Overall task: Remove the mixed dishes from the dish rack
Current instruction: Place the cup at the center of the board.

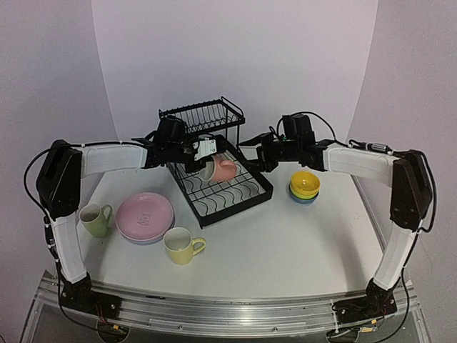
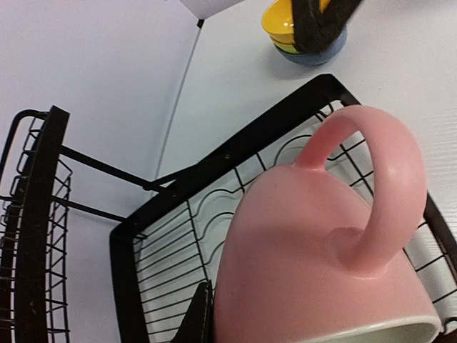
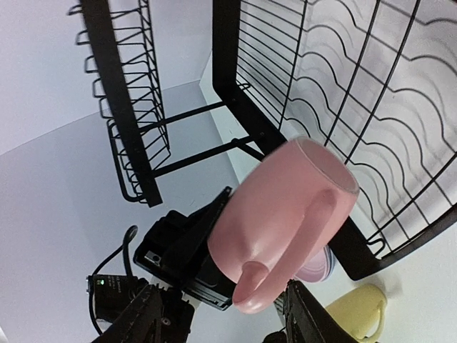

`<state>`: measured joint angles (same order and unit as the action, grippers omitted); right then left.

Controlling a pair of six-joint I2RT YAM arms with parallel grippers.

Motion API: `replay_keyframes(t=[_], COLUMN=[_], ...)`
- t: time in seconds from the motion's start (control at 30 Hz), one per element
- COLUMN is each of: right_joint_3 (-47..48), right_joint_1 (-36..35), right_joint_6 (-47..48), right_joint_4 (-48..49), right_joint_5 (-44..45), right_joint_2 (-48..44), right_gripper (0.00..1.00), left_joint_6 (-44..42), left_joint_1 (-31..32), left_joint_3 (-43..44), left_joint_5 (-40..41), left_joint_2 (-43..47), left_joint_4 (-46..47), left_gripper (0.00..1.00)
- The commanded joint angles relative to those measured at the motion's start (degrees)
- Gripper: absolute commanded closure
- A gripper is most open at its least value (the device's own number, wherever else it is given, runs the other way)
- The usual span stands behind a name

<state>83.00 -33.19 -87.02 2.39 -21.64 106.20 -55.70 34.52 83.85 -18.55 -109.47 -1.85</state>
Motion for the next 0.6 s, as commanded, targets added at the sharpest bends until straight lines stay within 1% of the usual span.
replay_keyframes(t=[0.0, 0.1, 0.23, 0.4, 0.47, 0.57], right_joint_3=[0.93, 1.36, 3.75, 1.14, 0.76, 0.19], right_joint_1=[0.86, 1.53, 1.60, 1.61, 1.61, 1.62], right_joint_6=[13.61, 21.67, 34.20, 41.44, 43.93, 46.58], right_joint_4=[-14.28, -23.69, -37.72, -45.26, -48.63, -52.63], right_joint_5=[4.14, 9.42, 17.54, 26.50, 29.62, 32.32], right_joint_2=[-7.25, -11.00, -15.30, -21.85, -23.79, -25.74], right_gripper=[0.44, 0.43, 0.42, 0.42, 0.42, 0.42], left_joint_6=[9.50, 14.99, 21.73, 31.83, 34.33, 36.31], left_joint_1=[3.27, 6.56, 12.42, 18.21, 20.24, 24.35], left_joint_3=[12.81, 20.03, 25.41, 32.69, 35.65, 37.95], left_joint_5=[-0.44, 0.81, 4.48, 7.16, 8.27, 10.13], left_joint_2=[3.32, 1.24, -0.09, -4.23, -6.72, -9.33], left_joint_4=[-16.57, -29.40, -41.02, -54.58, -59.50, -63.16], left_gripper=[1.00, 1.00, 1.00, 1.00, 1.00, 1.00])
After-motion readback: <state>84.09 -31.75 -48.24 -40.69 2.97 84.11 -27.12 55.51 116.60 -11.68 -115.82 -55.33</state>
